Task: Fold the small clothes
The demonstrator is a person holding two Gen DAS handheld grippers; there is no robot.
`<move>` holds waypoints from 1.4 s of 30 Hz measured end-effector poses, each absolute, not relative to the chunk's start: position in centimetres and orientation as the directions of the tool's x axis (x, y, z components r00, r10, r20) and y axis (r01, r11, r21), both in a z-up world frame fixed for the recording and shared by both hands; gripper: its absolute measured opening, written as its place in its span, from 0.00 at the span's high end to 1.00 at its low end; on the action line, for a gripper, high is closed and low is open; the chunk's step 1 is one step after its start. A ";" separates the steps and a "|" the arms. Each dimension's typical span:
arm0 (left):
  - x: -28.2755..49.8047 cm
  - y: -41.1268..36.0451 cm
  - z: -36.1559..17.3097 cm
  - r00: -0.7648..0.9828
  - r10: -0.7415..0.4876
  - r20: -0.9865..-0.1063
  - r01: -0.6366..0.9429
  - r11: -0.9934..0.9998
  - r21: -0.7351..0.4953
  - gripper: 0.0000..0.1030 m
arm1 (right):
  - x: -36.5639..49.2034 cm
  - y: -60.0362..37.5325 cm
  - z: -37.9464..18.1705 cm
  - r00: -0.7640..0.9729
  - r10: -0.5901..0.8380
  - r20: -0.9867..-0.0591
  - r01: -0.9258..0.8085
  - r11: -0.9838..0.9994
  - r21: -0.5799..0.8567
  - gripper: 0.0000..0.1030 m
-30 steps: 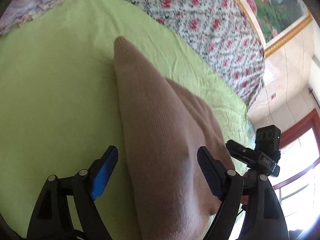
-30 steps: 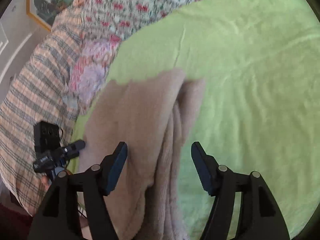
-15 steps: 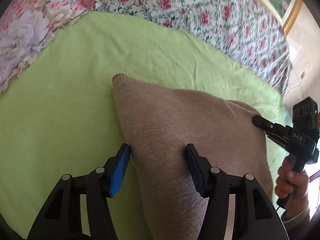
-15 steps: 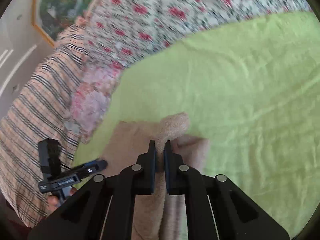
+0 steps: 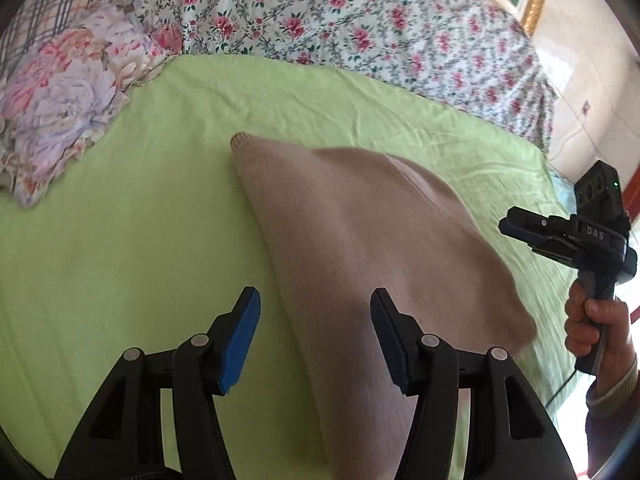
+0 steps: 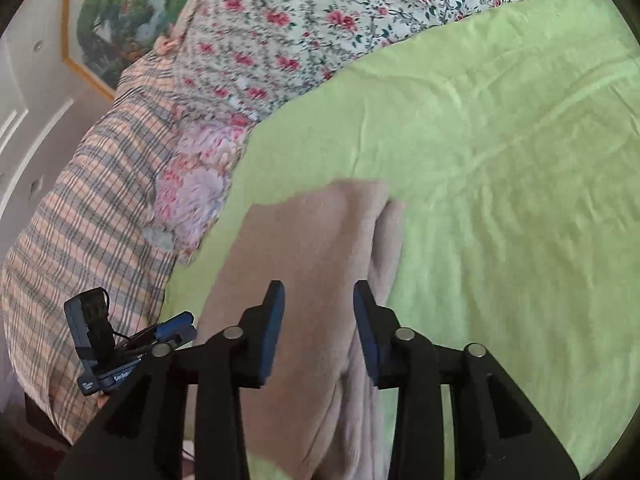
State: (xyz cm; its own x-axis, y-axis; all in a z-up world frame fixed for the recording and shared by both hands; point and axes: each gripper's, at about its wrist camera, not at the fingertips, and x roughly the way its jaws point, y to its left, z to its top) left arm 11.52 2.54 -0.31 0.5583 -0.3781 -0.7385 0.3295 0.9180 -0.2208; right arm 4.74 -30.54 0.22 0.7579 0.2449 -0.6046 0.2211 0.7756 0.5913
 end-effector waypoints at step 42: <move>3.7 2.4 -6.7 0.494 -0.285 -0.821 0.175 0.958 -0.227 0.89 | -0.6 -24.8 -6.2 0.580 0.094 -0.810 0.277 0.912 0.304 0.95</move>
